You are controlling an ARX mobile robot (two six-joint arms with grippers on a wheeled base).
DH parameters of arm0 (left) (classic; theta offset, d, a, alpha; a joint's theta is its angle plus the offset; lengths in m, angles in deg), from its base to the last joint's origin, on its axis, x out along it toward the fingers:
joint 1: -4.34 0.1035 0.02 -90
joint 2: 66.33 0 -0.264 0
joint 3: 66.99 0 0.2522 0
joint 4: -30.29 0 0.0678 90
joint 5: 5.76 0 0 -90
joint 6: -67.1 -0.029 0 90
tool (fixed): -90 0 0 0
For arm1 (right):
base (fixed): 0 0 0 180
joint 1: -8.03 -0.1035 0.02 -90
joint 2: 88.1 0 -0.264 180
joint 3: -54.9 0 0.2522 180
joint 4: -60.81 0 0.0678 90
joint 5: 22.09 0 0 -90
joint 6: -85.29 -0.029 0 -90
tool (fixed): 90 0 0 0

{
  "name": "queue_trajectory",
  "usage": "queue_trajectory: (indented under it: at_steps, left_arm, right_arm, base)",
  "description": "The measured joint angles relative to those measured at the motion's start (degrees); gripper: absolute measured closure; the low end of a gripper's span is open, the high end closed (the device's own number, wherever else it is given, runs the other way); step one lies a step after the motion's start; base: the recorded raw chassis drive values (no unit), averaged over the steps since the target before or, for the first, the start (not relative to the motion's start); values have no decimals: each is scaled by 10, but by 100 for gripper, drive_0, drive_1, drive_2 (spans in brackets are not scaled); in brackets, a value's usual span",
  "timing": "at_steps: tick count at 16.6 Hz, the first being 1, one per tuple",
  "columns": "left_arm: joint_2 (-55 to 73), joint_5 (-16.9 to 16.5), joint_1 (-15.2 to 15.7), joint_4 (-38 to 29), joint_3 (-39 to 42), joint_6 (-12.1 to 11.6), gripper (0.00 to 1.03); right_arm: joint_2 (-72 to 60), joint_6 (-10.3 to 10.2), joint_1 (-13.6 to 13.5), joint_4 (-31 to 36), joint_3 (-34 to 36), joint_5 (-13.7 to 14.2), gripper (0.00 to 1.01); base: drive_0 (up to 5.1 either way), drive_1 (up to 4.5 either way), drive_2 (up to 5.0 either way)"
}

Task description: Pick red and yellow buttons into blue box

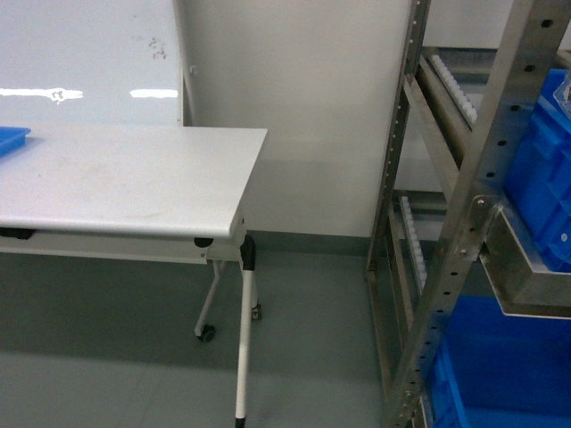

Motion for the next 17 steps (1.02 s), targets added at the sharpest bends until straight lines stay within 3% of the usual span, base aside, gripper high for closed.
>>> queue_trajectory:
  at_steps: [17]
  left_arm:
    - [0, 0, 0, 0, 0, 0, 79]
  right_arm:
    - [0, 0, 0, 1, 0, 0, 72]
  base:
    - [491, -268, -216]
